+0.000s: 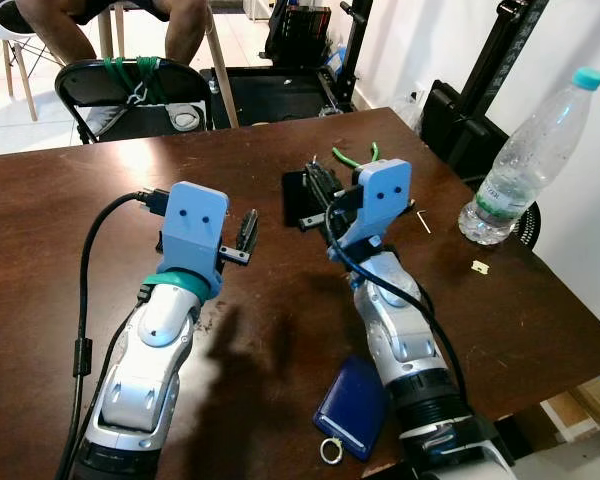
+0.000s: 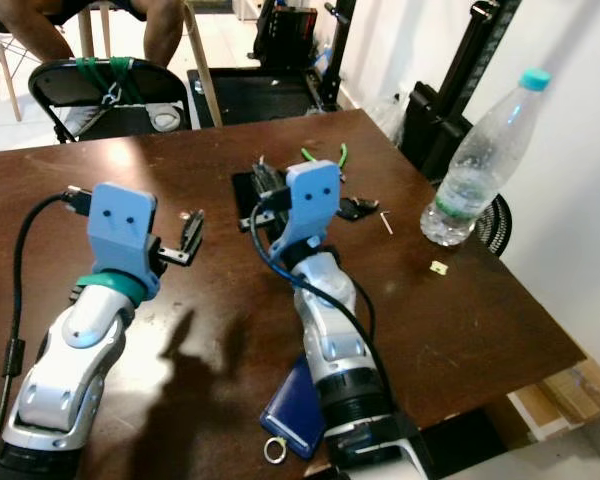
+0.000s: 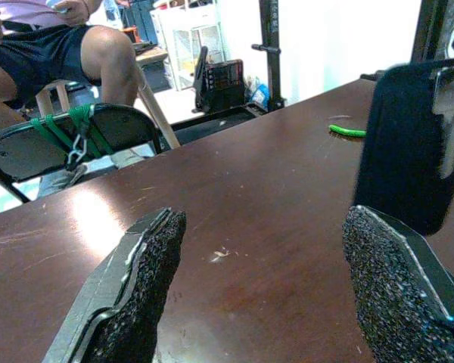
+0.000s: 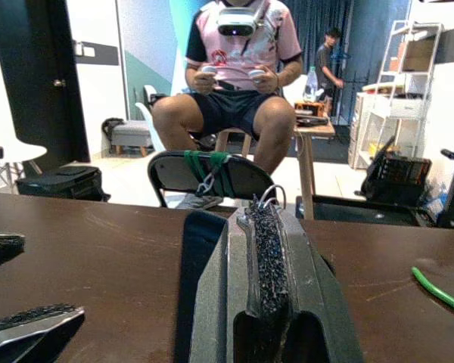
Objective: Hang keys on a hook
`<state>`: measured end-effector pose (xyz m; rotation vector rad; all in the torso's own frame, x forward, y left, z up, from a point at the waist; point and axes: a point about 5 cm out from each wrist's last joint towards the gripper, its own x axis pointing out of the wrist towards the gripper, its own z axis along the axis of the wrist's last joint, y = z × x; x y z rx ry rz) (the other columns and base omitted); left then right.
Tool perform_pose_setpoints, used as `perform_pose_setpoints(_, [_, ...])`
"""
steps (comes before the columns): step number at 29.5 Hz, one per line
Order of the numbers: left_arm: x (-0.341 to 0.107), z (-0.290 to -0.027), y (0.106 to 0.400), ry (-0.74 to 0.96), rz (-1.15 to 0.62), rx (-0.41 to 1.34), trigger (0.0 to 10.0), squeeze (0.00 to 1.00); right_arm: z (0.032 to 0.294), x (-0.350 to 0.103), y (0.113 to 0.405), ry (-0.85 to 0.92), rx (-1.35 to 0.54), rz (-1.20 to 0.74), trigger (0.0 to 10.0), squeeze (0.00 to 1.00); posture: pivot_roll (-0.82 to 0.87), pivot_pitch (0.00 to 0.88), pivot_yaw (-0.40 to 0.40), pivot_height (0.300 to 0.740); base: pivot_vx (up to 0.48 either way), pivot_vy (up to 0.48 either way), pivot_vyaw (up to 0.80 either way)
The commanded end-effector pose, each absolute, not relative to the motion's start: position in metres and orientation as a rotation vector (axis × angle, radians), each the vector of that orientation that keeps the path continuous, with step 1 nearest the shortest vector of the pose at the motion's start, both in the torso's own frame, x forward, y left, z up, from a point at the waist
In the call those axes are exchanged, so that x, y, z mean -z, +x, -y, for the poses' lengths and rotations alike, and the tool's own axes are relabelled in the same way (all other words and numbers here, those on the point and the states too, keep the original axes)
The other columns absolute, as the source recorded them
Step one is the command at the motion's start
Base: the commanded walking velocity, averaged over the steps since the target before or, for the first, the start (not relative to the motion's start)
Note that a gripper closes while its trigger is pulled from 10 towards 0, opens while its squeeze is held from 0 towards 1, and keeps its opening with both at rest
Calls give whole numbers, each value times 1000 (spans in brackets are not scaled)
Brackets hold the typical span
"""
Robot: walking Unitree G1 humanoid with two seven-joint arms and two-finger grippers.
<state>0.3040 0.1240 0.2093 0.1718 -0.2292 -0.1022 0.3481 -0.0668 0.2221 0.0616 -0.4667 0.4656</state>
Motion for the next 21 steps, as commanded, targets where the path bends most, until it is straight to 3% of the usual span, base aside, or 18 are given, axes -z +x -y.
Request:
perform_pose_setpoints(1, [-202, -124, 304, 172, 206, 106, 10000, 0, 69, -220, 346, 51, -465, 470, 10000, 0, -128, 40, 37, 740, 0, 0, 0])
perform_pose_setpoints(10, [-202, -125, 304, 175, 207, 105, 10000, 0, 69, -219, 346, 46, -460, 463, 10000, 0, -122, 50, 37, 740, -183, 0, 0])
perform_pose_setpoints(21, [-201, -124, 304, 173, 205, 100, 10000, 0, 68, -220, 345, 3, -479, 475, 10000, 0, -117, 55, 29, 740, -280, 0, 734])
